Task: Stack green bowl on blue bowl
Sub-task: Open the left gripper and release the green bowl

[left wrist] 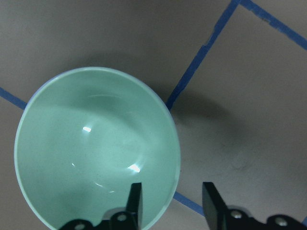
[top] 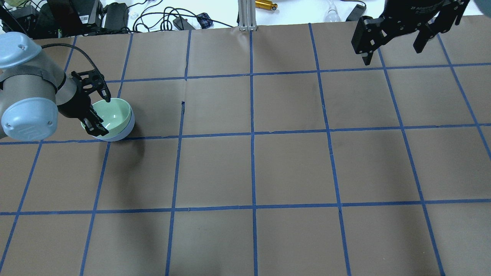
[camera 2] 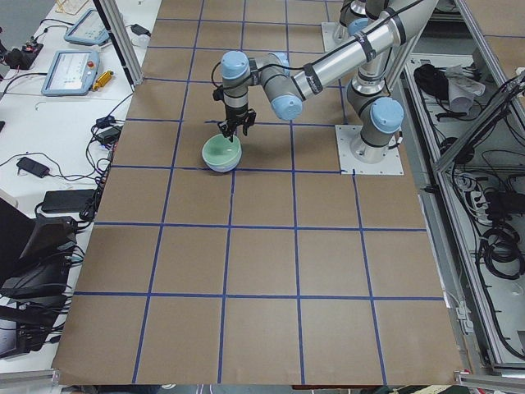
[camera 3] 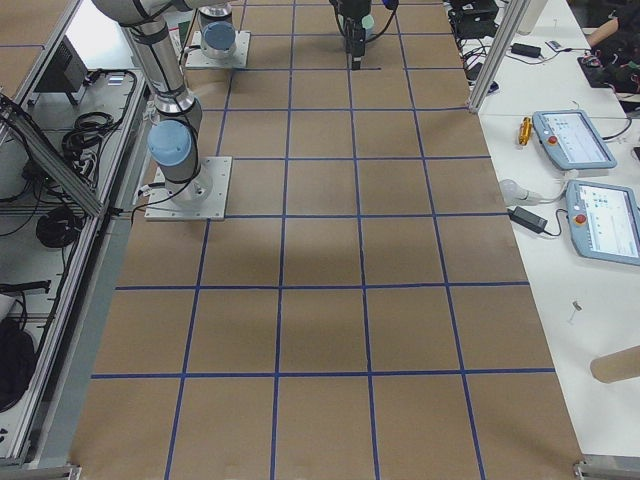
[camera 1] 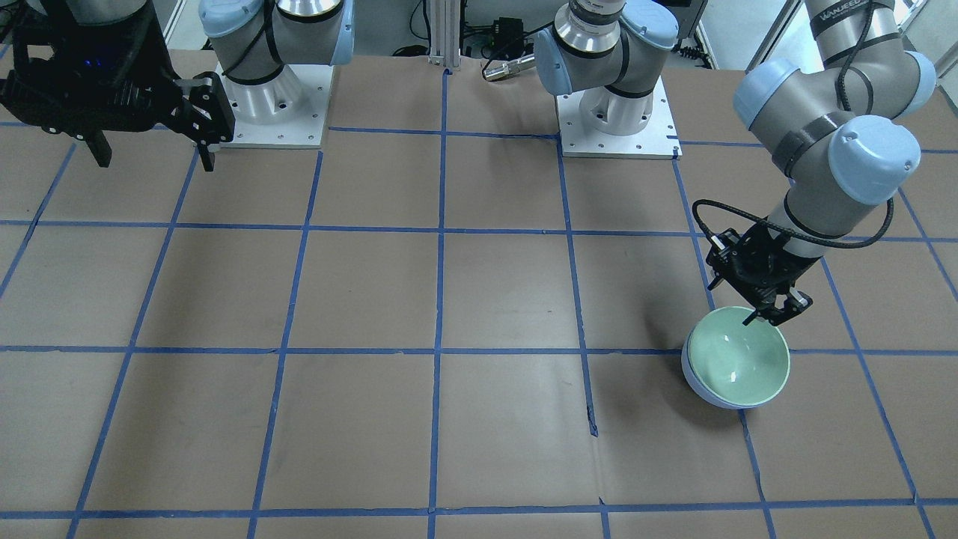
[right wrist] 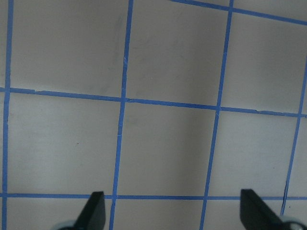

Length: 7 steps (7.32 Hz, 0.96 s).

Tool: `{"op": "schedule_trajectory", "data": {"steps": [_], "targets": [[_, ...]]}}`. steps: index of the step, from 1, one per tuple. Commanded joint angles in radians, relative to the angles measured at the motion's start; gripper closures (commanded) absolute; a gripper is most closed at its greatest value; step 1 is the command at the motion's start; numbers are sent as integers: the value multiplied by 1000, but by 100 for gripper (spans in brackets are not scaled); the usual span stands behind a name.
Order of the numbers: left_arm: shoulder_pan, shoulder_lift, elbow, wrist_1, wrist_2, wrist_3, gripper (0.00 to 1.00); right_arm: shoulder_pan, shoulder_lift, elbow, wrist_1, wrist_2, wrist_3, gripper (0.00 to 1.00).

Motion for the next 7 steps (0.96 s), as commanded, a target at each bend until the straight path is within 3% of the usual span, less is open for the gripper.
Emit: {"op": "schedule_trajectory", "data": {"steps": [1, 2, 4, 7], "targets": [[-7, 43, 68, -86, -4, -30, 13, 0, 0, 0, 0, 0, 0, 0], [-7, 90, 112, -248, -17, -64, 13, 0, 0, 0, 0, 0, 0, 0], [-38, 157, 204, -412, -64, -368, 13, -1, 0, 0, 0, 0, 0, 0], [-176, 180, 254, -439, -52, -762, 9, -1, 0, 0, 0, 0, 0, 0]]}}
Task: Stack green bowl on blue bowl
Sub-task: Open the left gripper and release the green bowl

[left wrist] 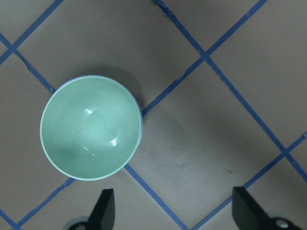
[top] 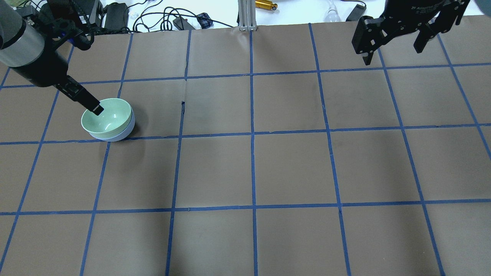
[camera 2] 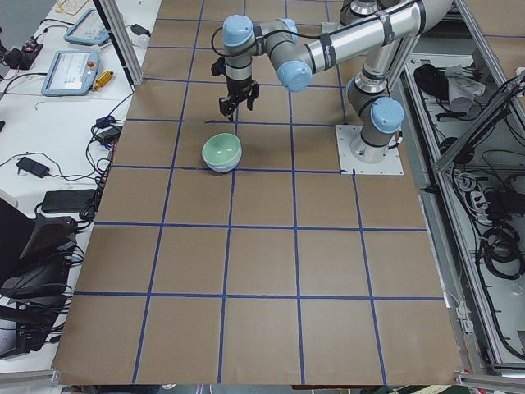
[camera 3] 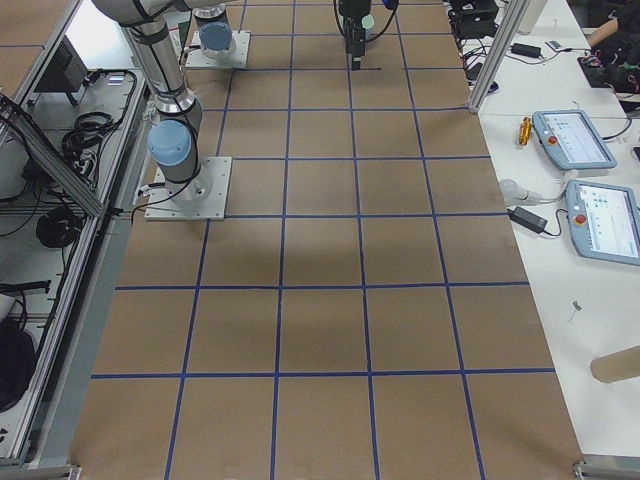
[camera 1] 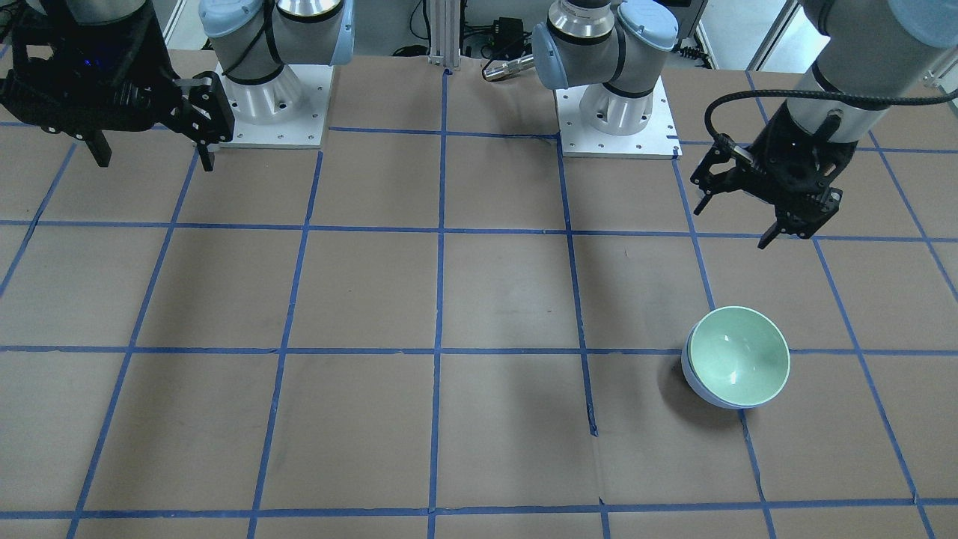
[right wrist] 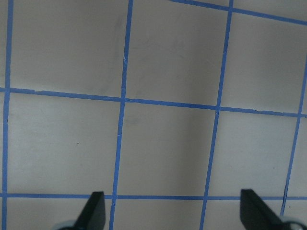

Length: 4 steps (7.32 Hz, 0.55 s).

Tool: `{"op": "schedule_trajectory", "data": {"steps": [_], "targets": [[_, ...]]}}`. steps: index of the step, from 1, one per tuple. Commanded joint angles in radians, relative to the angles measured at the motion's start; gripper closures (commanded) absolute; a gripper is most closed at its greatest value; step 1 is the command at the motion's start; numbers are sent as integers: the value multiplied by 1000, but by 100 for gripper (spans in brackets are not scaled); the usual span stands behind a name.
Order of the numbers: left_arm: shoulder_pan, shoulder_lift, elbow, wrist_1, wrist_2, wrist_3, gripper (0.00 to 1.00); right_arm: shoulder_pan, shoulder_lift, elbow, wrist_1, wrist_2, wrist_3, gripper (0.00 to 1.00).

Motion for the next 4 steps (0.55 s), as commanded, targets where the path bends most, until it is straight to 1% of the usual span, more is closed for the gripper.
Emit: {"op": "schedule_trajectory", "data": {"steps": [1, 3, 4], "targets": [[-92, 24, 8, -13, 5, -369, 4, 1, 0, 0, 0, 0, 0, 0], [-104, 46, 5, -12, 12, -520, 3, 1, 0, 0, 0, 0, 0, 0], [-118, 56, 4, -12, 20, -576, 0, 1, 0, 0, 0, 0, 0, 0]]}}
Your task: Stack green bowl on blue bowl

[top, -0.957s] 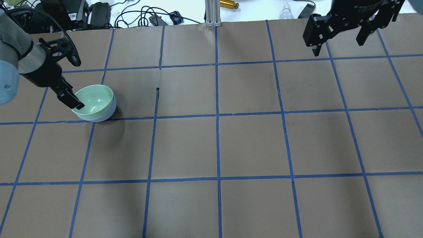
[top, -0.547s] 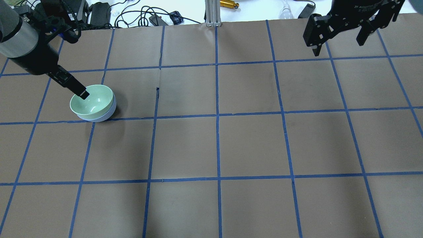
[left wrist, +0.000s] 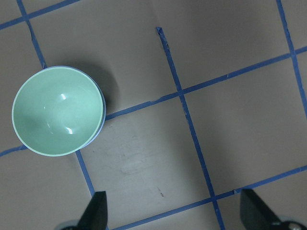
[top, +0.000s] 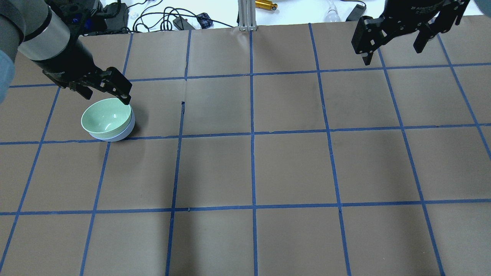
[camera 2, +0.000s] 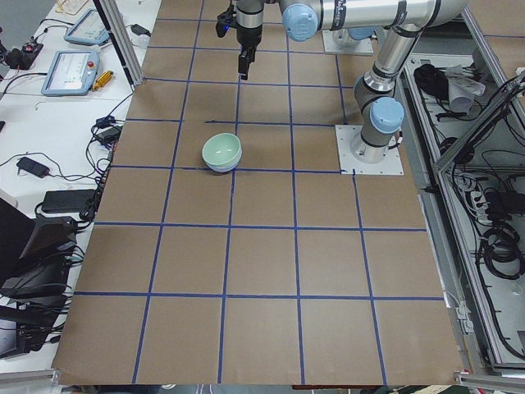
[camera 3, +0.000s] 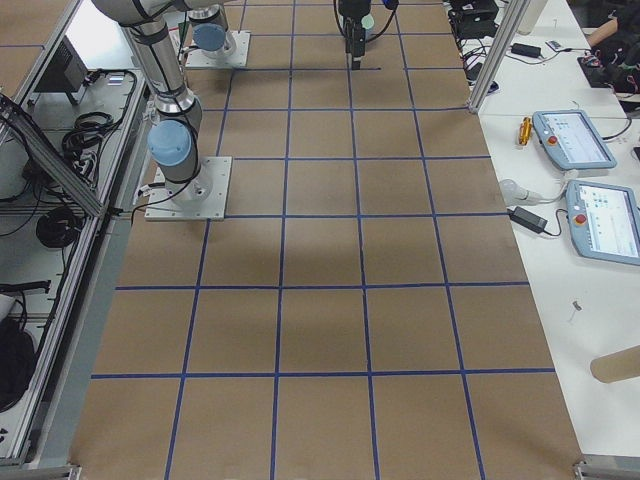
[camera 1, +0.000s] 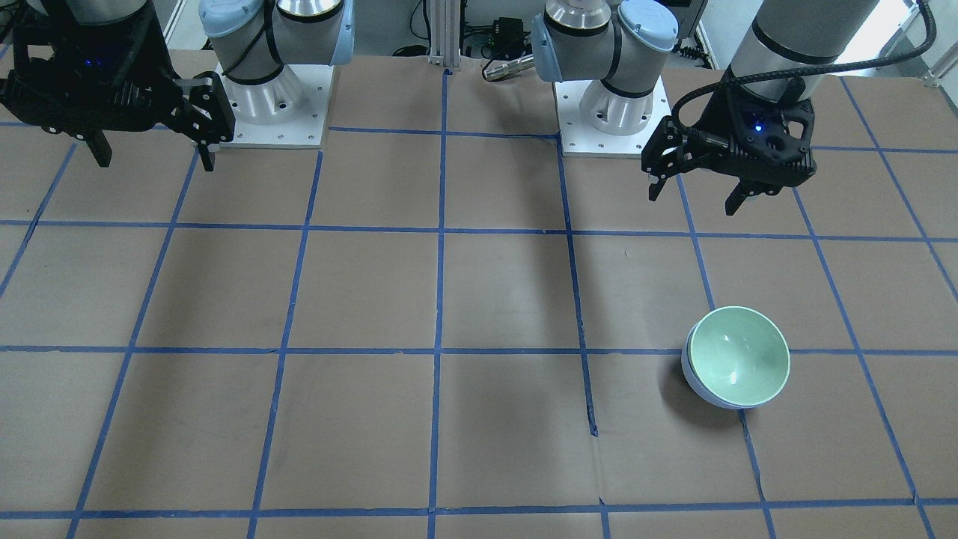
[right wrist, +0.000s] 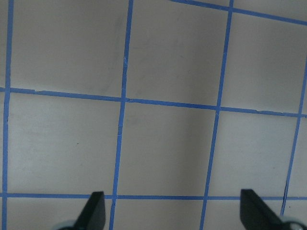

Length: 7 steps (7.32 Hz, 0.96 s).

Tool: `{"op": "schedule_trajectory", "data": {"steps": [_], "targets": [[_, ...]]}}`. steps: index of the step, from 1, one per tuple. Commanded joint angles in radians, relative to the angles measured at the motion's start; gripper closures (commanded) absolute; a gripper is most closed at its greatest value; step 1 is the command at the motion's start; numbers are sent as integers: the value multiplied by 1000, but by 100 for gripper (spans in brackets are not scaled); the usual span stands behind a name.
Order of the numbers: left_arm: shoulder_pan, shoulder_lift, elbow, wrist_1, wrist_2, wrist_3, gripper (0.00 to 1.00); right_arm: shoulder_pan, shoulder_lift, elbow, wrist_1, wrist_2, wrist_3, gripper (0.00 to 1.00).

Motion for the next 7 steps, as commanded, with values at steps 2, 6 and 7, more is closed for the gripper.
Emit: {"op": "schedule_trajectory", "data": {"steps": [2, 6, 7], "targets": [[-47, 4, 9, 6, 38, -166, 0, 0, 0, 0, 0, 0, 0, 0], [-84, 9, 11, 3, 72, -226, 0, 0, 0, 0, 0, 0, 0, 0], [-84, 13, 11, 3, 71, -226, 0, 0, 0, 0, 0, 0, 0, 0]]}}
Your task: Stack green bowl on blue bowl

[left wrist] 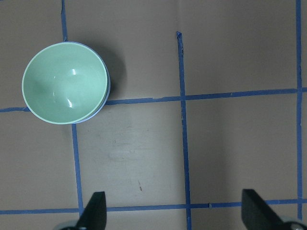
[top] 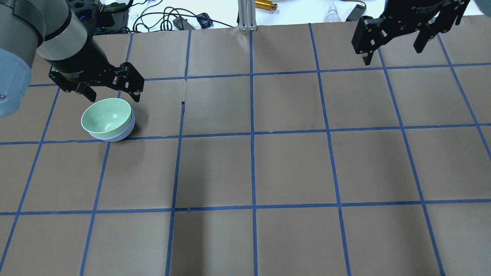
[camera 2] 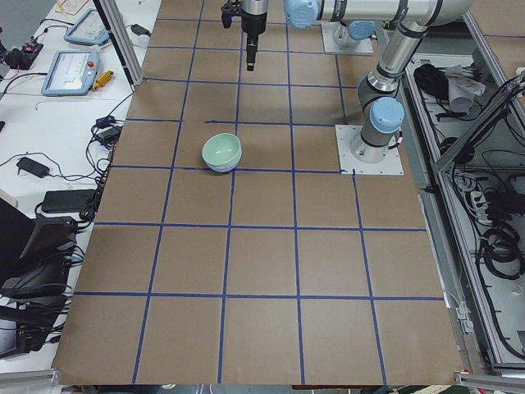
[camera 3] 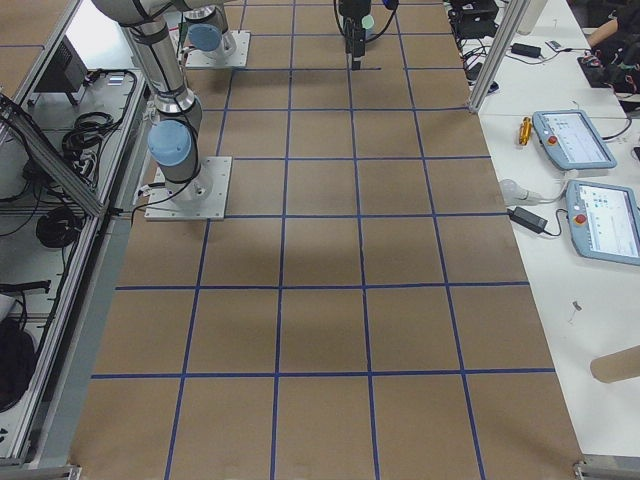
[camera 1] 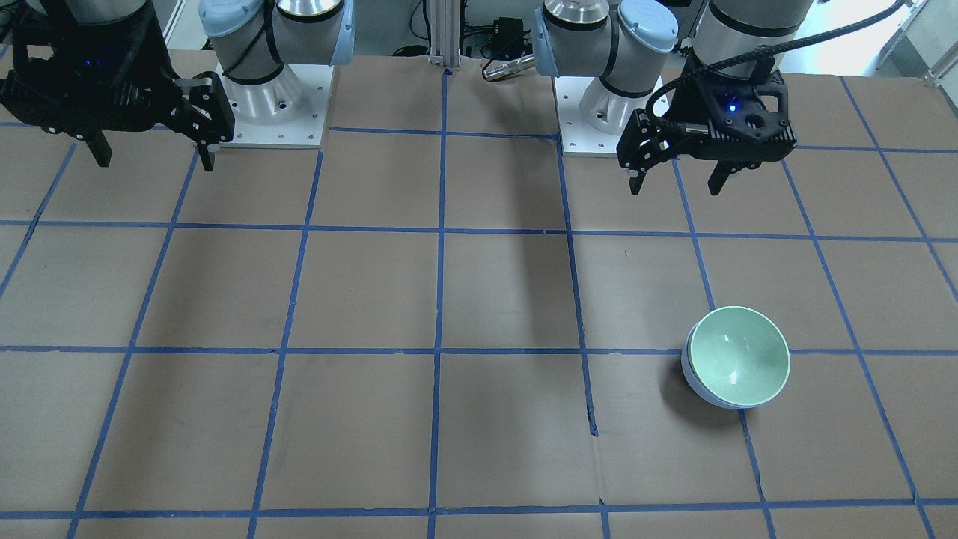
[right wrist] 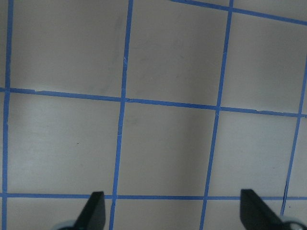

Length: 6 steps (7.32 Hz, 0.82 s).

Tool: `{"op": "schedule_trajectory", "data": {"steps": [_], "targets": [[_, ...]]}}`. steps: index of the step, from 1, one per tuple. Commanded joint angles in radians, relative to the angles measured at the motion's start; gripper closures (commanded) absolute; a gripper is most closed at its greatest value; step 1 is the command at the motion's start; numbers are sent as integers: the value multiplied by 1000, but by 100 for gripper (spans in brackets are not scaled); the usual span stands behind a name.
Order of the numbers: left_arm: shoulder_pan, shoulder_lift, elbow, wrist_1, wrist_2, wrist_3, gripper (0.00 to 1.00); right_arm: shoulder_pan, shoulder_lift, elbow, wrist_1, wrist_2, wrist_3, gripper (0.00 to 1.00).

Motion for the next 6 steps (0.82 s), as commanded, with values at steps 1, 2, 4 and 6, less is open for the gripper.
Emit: {"op": "schedule_trajectory", "data": {"steps": [1, 2, 4, 6], "targets": [[-1, 1, 0, 0, 1, -6, 0, 1, 0, 0, 0, 0, 0, 0], [-1, 6, 0, 0, -2, -16, 0, -1, 0, 0, 0, 0, 0, 0], [-3, 0, 0, 1, 4, -17, 0, 1, 0, 0, 0, 0, 0, 0], [-3, 1, 0, 1, 6, -17, 0, -1, 0, 0, 0, 0, 0, 0]]}}
